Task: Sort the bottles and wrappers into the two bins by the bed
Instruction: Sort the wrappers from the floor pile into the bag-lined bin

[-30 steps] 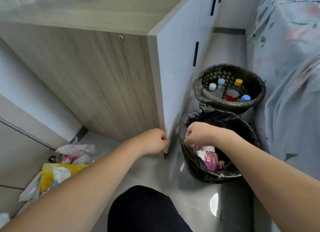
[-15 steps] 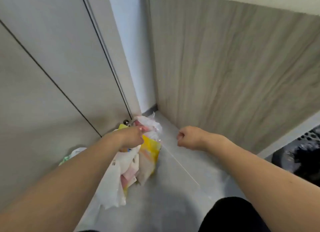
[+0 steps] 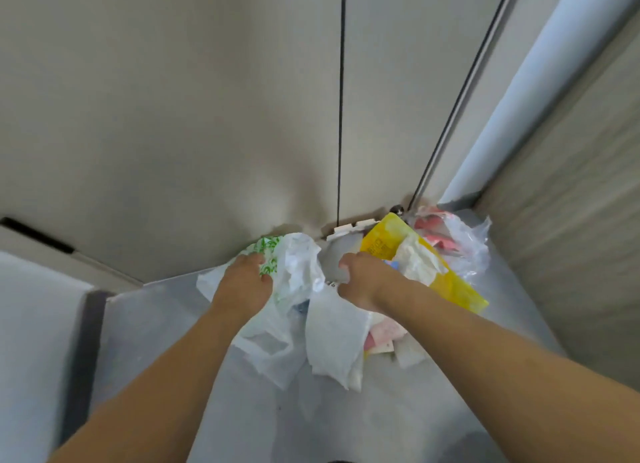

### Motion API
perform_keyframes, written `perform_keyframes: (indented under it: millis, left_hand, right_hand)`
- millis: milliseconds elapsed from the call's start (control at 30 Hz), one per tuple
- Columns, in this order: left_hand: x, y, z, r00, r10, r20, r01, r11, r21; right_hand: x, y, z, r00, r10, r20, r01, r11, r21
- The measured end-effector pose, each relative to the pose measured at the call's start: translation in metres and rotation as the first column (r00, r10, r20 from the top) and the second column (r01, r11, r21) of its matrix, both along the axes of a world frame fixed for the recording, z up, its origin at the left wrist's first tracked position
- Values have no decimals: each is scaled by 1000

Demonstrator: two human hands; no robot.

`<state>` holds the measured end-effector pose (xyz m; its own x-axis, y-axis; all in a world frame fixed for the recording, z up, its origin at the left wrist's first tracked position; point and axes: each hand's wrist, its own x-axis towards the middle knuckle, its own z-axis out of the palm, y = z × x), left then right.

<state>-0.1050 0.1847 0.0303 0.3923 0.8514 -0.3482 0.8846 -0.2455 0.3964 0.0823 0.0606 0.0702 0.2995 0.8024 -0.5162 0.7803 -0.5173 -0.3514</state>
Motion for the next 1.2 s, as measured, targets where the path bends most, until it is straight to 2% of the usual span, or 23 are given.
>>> perform_keyframes:
  millis: [133, 233, 333, 433, 467, 533, 667, 767, 833, 1033, 1100, 1200]
  left_hand:
    - [-25, -13, -30, 994, 96, -53, -86, 981, 172]
    - [-30, -27, -44, 983, 173, -64, -165, 980, 112]
    - [-25, -25, -58, 974, 150, -168, -145, 989, 40]
    - [-24, -19, -65, 950, 144, -277, -135, 990, 51]
    - [-25, -17, -67, 950, 173, -260, -160, 985, 70]
    - [-31, -15, -68, 957, 257, -134, -244, 964, 107]
    - [-48, -17, -47, 908, 380, 175, -395, 917, 53]
    - [-49, -19, -24, 821, 488, 297, -509, 861, -8]
    - [-47, -20, -13, 769, 530, 356, -549, 834, -56]
    - [-27, -21, 17, 637, 601, 483, -581, 786, -210]
    - [-19, -23, 30, 591, 595, 545, -525, 796, -301]
    - [2, -35, 50, 598, 552, 582, -376, 834, -404]
  right_hand:
    - [-17, 1, -34, 967, 101, 233, -75, 990, -115]
    - [-24, -2, -53, 965, 72, 253, -42, 992, -122]
    - [-25, -4, -65, 957, 21, 289, 10, 994, -107]
    - [-20, -2, -70, 940, -47, 338, 77, 994, -73]
    - [-17, 1, -70, 940, -121, 320, 142, 989, -44]
    - [-10, 10, -69, 915, -329, 233, 335, 942, 14]
    - [6, 35, -75, 738, -673, 52, 673, 740, 20]
    - [14, 45, -82, 693, -721, -7, 721, 693, -29]
    - [17, 45, -85, 712, -702, 4, 701, 711, -58]
    - [32, 39, -75, 700, -713, -41, 714, 700, -6]
    - [42, 35, -67, 644, -745, -175, 760, 649, 31]
    - [58, 25, -43, 513, -748, -422, 843, 530, 86]
